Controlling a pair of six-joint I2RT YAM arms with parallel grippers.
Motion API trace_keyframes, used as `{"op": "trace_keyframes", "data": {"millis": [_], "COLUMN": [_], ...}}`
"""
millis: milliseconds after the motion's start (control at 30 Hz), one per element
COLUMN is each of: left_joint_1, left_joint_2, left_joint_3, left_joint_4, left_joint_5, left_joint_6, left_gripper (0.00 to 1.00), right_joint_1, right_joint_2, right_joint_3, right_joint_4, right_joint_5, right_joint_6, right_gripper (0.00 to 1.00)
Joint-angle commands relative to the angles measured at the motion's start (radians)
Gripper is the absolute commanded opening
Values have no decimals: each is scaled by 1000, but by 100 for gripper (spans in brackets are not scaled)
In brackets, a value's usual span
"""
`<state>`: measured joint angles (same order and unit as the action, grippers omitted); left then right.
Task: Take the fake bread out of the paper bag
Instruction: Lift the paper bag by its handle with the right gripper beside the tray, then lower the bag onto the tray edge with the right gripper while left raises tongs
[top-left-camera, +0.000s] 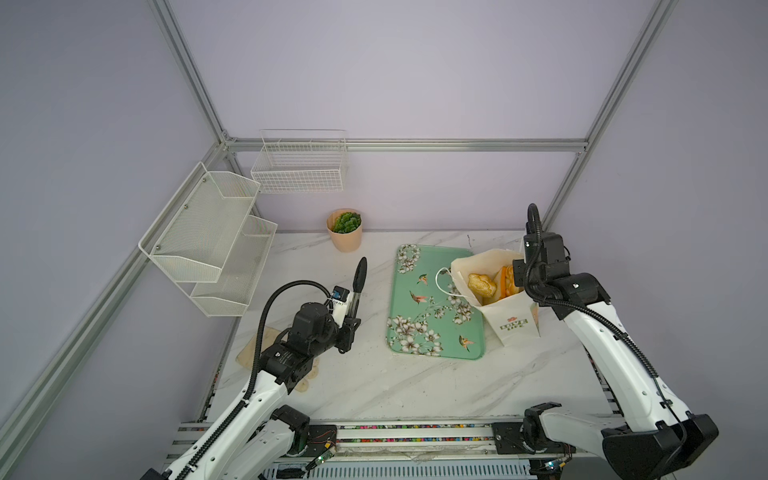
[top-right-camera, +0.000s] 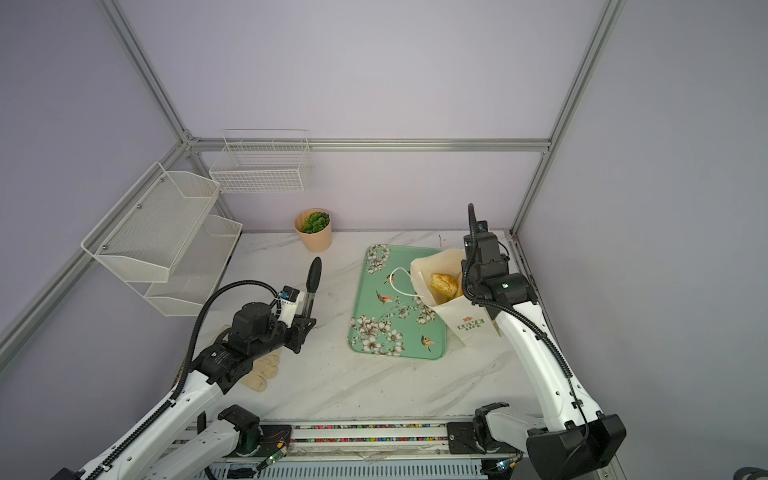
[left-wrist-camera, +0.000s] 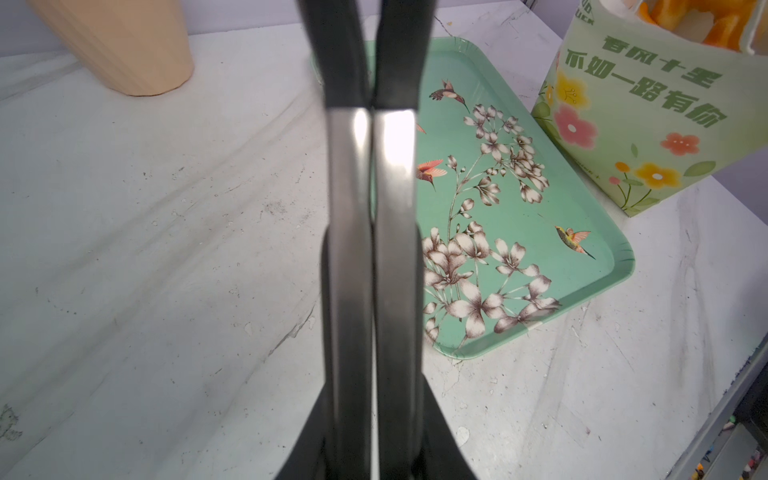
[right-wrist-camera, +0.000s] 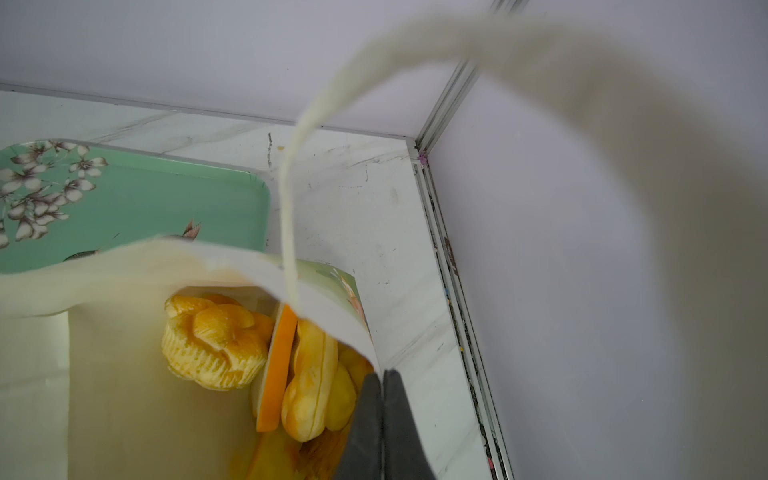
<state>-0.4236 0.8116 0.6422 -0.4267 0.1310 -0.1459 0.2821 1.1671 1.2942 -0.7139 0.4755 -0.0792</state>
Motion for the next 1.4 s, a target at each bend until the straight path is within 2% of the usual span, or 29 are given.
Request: {"op": "trace_keyframes", "data": {"millis": [0, 267, 533, 633, 867, 967, 1100, 1267, 1367], "left_joint_1": [-12, -74, -262, -313, -331, -331, -331, -331, -330], "left_joint_2": [15, 132, 273, 310, 350, 373, 407, 442, 456], "left_joint_3": [92, 319, 607, 654, 654, 669, 699, 719, 718], "left_joint_4": [63, -19, -222, -271, -273, -274, -273, -261, -249], "left_joint_5": [50, 104, 55, 25, -35, -39, -41, -41, -41], "left_joint_6": [10, 39, 137, 140, 102, 106, 111, 113, 116], "left_gripper": [0, 0, 0, 0, 0, 0, 0, 0, 0], "right_joint_1": [1, 0, -1, 0, 0, -1, -1, -1, -1], "right_joint_2": [-77, -210, -325, -313, -185, -149, -108, -61, -48], "right_joint_3": [-31, -124, -209, -197, -65, -32, -18, -12, -9], "right_joint_4": [68, 89, 162, 183, 199, 229, 293, 388, 439], "right_joint_5": [-50, -75, -139, -128, 68, 101, 134, 265, 296], "right_joint_6": [30, 23, -31, -57, -144, -176, -270, -422, -484], "right_gripper": [0, 0, 0, 0, 0, 0, 0, 0, 0]}}
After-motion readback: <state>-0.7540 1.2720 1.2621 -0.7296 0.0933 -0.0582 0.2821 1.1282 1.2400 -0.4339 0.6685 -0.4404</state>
